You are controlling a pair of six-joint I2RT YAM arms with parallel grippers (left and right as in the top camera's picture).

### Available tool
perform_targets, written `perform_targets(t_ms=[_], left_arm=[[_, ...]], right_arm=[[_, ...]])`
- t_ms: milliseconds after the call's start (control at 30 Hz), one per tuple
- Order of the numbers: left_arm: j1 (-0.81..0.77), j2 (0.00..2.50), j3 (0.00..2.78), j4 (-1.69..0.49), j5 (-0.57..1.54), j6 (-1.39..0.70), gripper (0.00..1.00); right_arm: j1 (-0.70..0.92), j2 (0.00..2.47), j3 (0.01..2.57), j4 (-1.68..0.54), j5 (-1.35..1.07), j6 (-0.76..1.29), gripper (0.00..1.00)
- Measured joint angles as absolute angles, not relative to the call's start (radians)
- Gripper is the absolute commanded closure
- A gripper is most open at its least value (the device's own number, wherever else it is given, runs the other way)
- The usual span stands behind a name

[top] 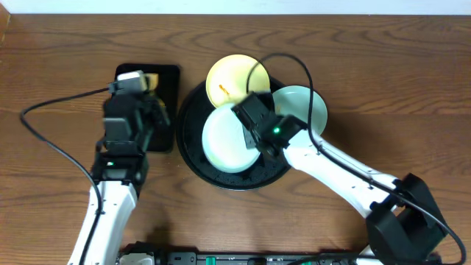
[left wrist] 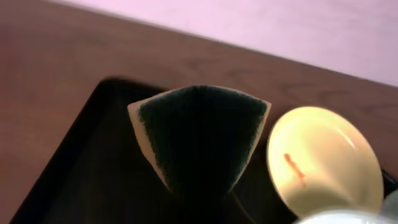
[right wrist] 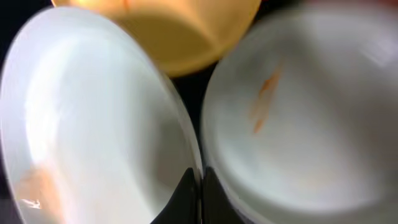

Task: Clean dirty plates on tray and stack at the side
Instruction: 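Withdraw the left gripper and carry the plate right with the right gripper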

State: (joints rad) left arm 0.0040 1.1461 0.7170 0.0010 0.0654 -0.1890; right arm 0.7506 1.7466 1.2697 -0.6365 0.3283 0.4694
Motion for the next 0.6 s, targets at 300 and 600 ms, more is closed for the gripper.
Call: perform_targets(t_ms=[300, 600], left_arm=[[0.205, 1.202, 0.767, -0.161, 0.351, -0.323, 0.92], [0.231, 1.390, 0.781, -0.177, 0.508, -0.341, 0.92]], right_arm=[[0.855, 1.734, 1.393, -0.621, 0.776, 0.035, 0.99], [1.011, 1.734, 1.393, -0.429, 1.081, -0.236, 0.99]])
